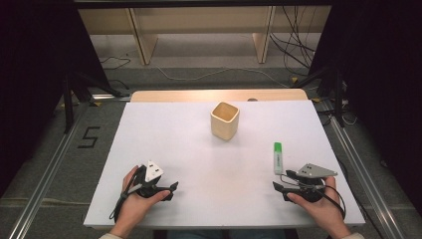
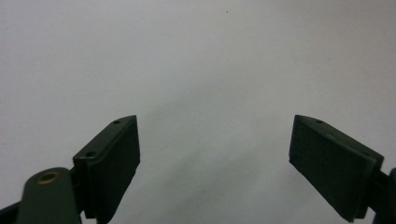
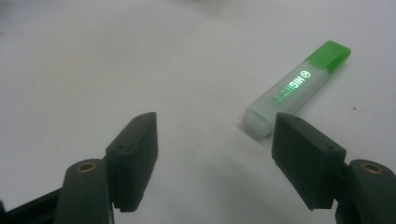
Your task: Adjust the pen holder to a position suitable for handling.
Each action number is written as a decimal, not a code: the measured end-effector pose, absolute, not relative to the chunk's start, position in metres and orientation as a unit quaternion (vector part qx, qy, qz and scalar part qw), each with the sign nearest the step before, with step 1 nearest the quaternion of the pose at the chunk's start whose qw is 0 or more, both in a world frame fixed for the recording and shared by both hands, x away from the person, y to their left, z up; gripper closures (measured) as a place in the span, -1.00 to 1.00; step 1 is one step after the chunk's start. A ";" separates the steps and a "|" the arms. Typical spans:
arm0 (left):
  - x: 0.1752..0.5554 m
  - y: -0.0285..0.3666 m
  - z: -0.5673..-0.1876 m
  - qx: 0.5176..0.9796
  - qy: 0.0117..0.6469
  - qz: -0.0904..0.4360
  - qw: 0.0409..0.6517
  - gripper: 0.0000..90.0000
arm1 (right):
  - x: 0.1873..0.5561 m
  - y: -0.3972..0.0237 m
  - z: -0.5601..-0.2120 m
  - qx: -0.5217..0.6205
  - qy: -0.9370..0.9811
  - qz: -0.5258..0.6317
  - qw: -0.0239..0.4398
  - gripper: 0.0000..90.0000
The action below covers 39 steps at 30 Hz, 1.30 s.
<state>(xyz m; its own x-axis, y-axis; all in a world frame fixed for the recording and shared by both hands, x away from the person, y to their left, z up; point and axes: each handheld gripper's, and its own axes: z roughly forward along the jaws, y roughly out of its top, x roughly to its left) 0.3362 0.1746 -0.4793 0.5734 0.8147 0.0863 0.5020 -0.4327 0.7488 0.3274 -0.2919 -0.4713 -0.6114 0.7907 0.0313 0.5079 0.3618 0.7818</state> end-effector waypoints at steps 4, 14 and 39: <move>0.336 0.174 -0.479 0.815 0.403 0.225 0.349 -0.64 | 0.327 -0.292 -0.471 0.402 0.806 0.396 0.179 -0.29; 0.337 0.173 -0.480 0.819 0.397 0.223 0.350 -0.64 | 0.330 -0.290 -0.471 0.401 0.806 0.396 0.182 -0.26; 0.337 0.174 -0.481 0.819 0.396 0.220 0.352 -0.64 | 0.335 -0.288 -0.470 0.398 0.801 0.405 0.188 -0.22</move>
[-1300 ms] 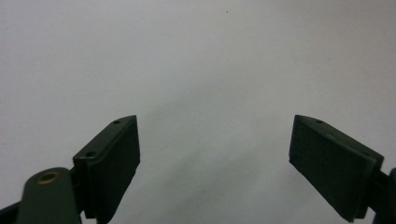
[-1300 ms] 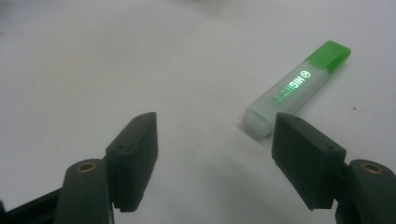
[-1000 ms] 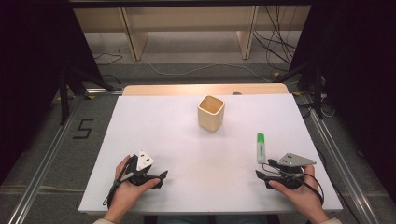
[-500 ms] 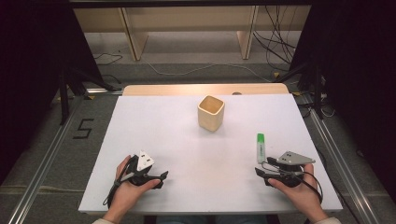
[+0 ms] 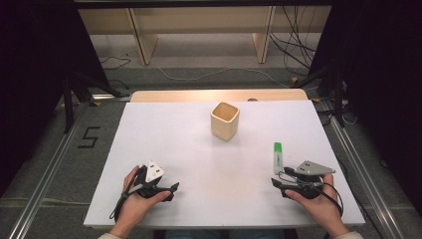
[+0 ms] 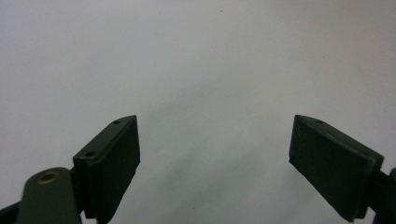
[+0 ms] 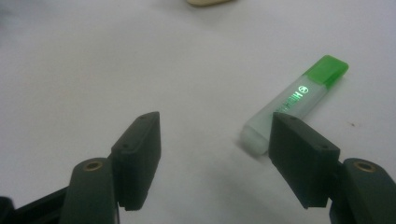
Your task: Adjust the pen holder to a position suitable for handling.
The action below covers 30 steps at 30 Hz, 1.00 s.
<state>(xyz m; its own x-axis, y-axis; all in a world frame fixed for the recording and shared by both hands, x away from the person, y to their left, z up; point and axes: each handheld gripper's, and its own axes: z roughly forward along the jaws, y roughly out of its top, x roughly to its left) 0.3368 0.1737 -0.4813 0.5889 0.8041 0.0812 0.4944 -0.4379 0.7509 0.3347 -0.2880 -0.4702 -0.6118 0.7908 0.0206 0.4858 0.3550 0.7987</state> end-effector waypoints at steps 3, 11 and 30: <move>0.337 0.174 -0.482 0.819 0.396 0.218 0.352 -0.64 | 0.335 -0.288 -0.470 0.398 0.800 0.407 0.188 -0.22; 0.337 0.173 -0.482 0.821 0.395 0.220 0.349 -0.64 | 0.335 -0.289 -0.470 0.397 0.801 0.406 0.189 -0.22; 0.337 0.172 -0.482 0.822 0.394 0.221 0.347 -0.64 | 0.333 -0.290 -0.470 0.397 0.799 0.409 0.190 -0.23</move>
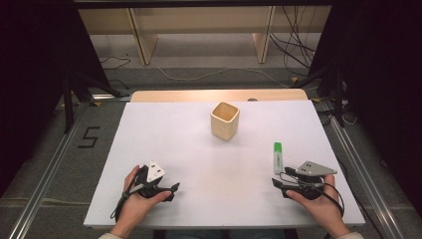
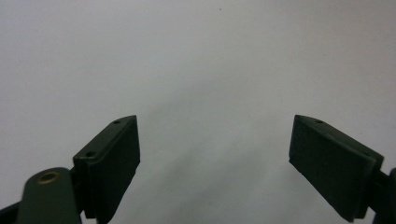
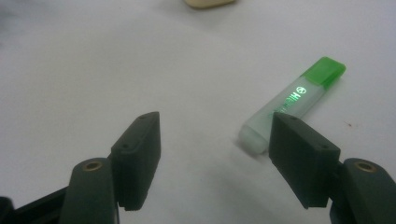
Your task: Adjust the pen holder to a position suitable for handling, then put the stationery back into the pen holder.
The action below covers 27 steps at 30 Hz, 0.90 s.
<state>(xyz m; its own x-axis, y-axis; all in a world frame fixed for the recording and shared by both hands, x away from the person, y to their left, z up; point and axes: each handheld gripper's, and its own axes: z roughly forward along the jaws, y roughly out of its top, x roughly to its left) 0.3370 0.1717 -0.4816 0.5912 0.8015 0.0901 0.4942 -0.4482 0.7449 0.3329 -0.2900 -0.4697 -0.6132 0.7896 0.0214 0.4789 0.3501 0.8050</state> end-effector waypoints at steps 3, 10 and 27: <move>0.337 0.172 -0.481 0.822 0.394 0.221 0.347 -0.64 | 0.333 -0.291 -0.470 0.395 0.800 0.409 0.191 -0.23; 0.338 0.172 -0.483 0.821 0.396 0.216 0.351 -0.64 | 0.335 -0.290 -0.469 0.399 0.798 0.408 0.192 -0.21; 0.337 0.171 -0.482 0.820 0.397 0.216 0.351 -0.64 | 0.339 -0.294 -0.463 0.394 0.797 0.410 0.203 0.34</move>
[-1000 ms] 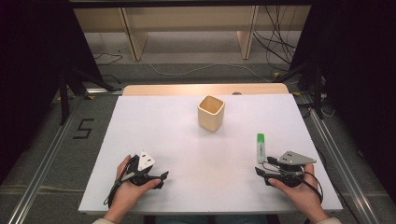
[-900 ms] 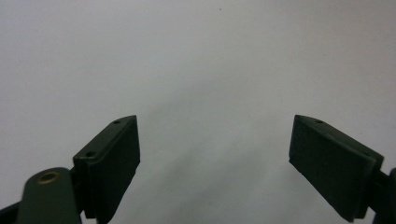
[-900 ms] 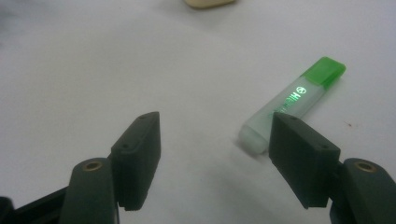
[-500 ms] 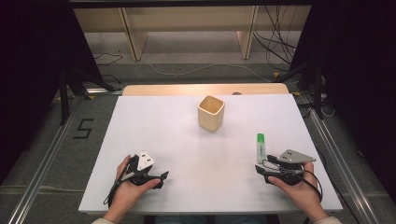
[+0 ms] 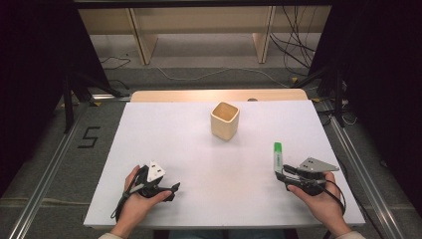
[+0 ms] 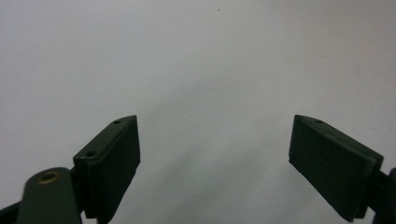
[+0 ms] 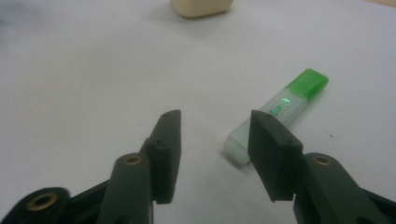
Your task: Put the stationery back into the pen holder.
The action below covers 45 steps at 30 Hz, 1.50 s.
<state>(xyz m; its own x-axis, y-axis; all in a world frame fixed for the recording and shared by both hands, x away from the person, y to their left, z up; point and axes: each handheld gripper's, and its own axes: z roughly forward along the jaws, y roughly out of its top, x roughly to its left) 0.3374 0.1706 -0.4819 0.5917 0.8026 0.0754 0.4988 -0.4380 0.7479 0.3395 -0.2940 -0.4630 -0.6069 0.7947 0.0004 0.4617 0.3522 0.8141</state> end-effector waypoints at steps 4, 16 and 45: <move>0.336 0.170 -0.481 0.822 0.395 0.217 0.348 -0.63 | 0.341 -0.296 -0.461 0.392 0.799 0.407 0.205 0.55; 0.338 0.168 -0.482 0.822 0.394 0.216 0.348 -0.63 | 0.348 -0.293 -0.457 0.388 0.808 0.398 0.195 1.00; 0.340 0.164 -0.482 0.822 0.393 0.216 0.350 -0.63 | 0.385 -0.276 -0.461 0.399 0.835 0.341 0.165 1.00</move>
